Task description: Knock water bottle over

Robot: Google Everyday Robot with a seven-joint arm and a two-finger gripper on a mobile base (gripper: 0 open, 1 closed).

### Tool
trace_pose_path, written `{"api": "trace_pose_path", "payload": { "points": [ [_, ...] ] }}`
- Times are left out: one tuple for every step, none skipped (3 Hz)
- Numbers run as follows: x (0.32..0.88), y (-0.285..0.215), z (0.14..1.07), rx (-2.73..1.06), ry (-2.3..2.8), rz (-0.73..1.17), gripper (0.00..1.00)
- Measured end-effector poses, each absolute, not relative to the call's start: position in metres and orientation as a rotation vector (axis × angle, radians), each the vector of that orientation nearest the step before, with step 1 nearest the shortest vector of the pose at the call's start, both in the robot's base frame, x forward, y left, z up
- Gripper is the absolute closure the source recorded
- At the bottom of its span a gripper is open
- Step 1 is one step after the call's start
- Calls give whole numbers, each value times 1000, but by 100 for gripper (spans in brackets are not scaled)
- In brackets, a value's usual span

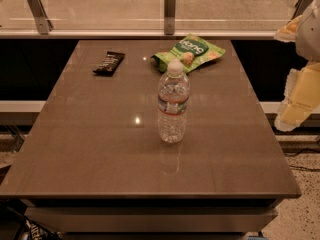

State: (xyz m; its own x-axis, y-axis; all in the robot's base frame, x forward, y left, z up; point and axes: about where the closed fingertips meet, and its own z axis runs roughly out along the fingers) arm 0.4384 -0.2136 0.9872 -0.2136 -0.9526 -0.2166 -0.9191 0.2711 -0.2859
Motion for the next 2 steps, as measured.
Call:
{"api": "trace_pose_path", "payload": {
  "points": [
    [438,-213,989,-1698,2200,-135,0],
    [437,-213,992,-1636,2191,-88,0]
  ]
}}
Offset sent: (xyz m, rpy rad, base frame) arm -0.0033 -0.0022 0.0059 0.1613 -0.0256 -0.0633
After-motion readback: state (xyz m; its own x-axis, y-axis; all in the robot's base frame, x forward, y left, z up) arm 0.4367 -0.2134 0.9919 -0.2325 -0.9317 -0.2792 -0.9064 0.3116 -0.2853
